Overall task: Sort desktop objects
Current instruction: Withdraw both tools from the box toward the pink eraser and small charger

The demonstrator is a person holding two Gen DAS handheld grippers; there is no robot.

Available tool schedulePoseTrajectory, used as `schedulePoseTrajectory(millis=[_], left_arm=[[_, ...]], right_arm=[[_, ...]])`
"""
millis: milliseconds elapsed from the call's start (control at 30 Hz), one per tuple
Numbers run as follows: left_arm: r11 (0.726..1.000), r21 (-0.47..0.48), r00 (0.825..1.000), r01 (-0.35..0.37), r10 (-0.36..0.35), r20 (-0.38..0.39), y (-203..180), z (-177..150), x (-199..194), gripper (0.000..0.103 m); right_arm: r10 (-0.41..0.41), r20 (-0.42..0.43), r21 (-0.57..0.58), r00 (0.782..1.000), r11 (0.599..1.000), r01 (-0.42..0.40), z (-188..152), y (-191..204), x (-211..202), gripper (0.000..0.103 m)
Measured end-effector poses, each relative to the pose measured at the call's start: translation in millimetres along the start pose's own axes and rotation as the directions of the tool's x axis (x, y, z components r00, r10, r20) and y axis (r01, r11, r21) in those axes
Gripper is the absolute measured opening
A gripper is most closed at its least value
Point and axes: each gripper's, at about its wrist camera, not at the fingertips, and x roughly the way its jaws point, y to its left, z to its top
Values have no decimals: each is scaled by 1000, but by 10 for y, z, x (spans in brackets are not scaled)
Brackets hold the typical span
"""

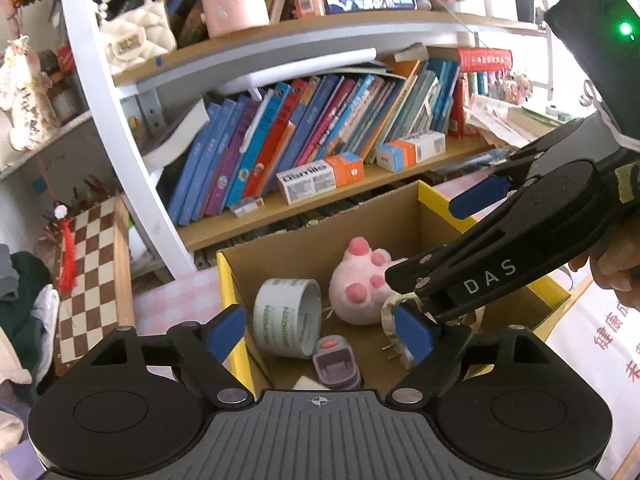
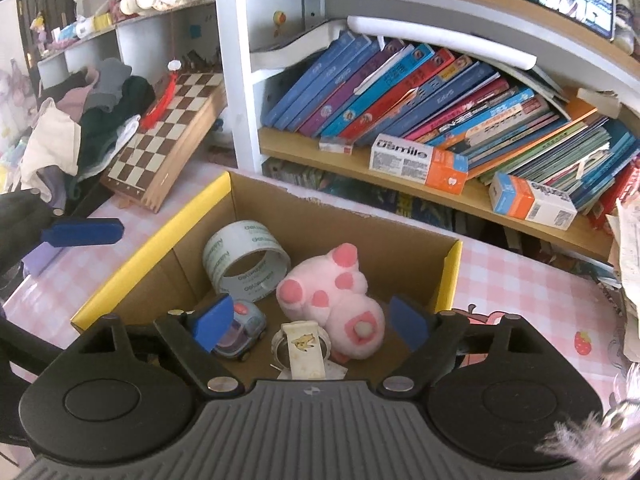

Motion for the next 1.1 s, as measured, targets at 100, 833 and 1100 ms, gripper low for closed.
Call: schedulePoseTrajectory(millis=[100,833,1100], left_arm=[[1000,-13,1000,-5,5,13,13,-28,-79,85],[995,-84,994,-60,67,90,-9,-399,-679,92],[992,-108,994,-65,74,77,-75,-622,-855,94]], right_arm=[[-15,18,10,1000,1000,14,-35,13,-77,85],[-230,176,68,957,973,221,-622,222,-784,94],[-290,166,118,942,955,273,-997,259,-1015,97]])
